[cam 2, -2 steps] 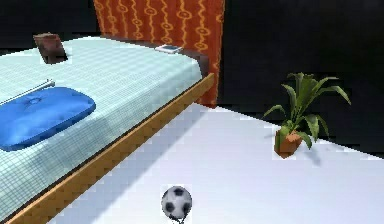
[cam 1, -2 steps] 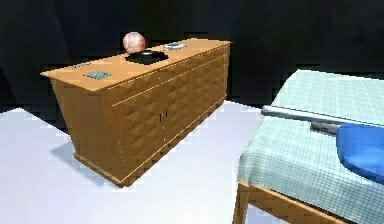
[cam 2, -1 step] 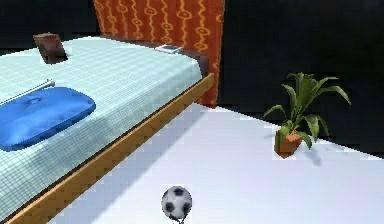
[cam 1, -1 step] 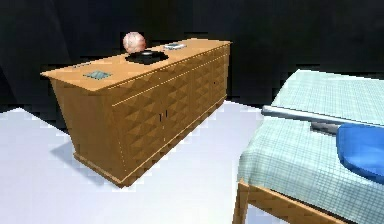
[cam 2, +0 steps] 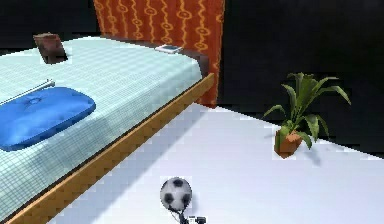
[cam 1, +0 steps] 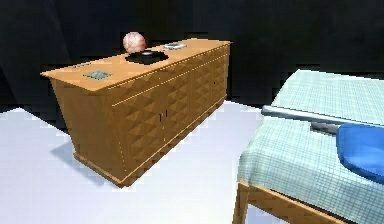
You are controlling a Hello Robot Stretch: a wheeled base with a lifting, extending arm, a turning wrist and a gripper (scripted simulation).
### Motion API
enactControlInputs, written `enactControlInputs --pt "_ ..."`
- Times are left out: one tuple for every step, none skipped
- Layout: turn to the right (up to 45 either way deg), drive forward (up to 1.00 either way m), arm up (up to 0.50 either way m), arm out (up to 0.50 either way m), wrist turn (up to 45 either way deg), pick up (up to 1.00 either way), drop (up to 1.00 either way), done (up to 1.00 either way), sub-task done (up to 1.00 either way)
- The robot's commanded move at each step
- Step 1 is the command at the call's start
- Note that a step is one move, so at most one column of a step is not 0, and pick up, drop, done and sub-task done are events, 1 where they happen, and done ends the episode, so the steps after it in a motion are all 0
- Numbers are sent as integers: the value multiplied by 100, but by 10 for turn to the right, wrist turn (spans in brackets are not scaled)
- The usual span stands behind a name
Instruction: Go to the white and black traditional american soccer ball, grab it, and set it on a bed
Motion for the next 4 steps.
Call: enactControlInputs --pt "0 0 50 0 0 0 0 0 0" --pt "0 0 40 0 0 0 0 0 0" --pt "0 0 0 0 -450 0 0 0 0" --pt "0 0 0 0 -450 0 0 0 0"
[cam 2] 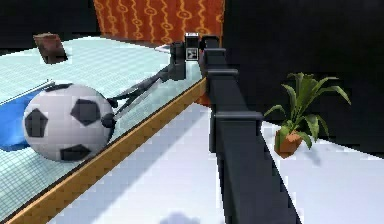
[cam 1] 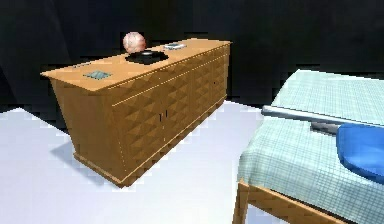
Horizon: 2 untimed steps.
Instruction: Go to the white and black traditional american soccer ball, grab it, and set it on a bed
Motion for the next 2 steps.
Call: enactControlInputs --pt "0 0 0 0 -240 0 0 0 0" --pt "0 0 0 -42 0 0 0 0 0"
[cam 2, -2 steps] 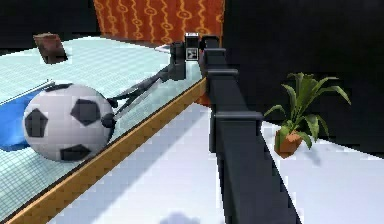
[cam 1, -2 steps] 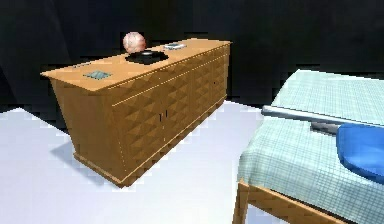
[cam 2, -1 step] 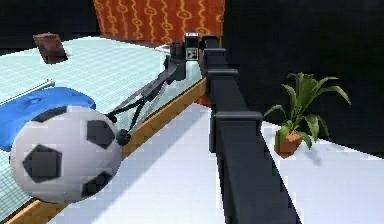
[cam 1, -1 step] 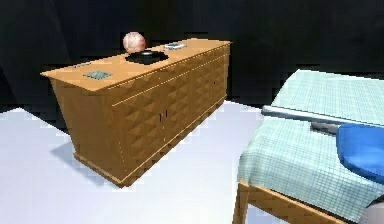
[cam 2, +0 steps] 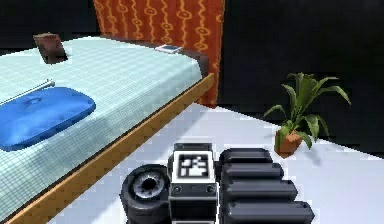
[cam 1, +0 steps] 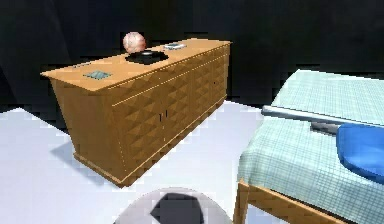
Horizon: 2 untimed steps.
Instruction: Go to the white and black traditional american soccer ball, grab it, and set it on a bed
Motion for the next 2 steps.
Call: enactControlInputs --pt "450 0 0 0 0 0 0 0 0" --pt "450 0 0 0 0 0 0 0 0"
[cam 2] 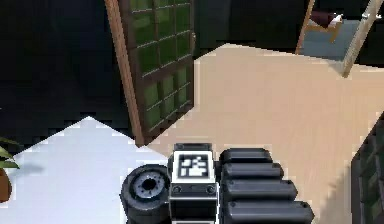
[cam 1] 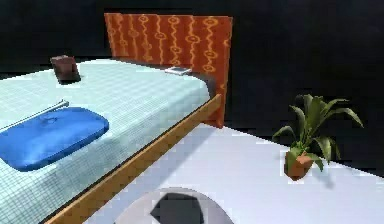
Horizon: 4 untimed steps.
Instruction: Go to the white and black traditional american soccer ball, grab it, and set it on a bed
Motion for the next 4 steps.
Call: enactControlInputs --pt "330 0 0 0 0 0 0 0 0" --pt "0 75 0 0 0 0 0 0 0" --pt "0 30 0 0 0 0 0 0 0" --pt "-450 0 0 0 0 0 0 0 0"
